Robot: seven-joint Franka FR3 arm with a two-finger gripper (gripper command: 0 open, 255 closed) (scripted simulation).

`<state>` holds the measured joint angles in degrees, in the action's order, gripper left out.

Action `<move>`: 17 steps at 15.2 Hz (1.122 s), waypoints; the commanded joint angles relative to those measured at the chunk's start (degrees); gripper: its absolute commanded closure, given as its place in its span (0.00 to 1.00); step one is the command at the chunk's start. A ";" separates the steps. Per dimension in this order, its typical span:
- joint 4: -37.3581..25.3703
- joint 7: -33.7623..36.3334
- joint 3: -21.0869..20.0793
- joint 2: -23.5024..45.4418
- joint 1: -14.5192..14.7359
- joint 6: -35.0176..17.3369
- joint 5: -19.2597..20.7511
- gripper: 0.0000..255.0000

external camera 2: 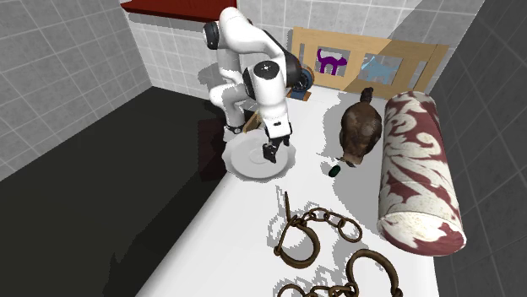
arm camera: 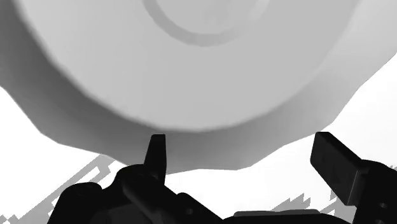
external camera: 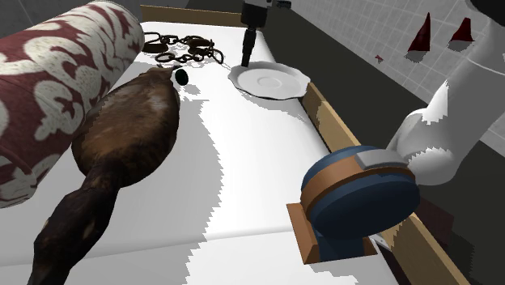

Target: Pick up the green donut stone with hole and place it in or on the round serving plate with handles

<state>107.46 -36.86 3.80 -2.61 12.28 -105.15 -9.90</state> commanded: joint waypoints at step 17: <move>-29.96 -24.23 -7.36 25.82 5.11 1.98 -3.59 0.00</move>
<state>76.83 -60.77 -3.46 23.12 17.28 -102.36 -13.46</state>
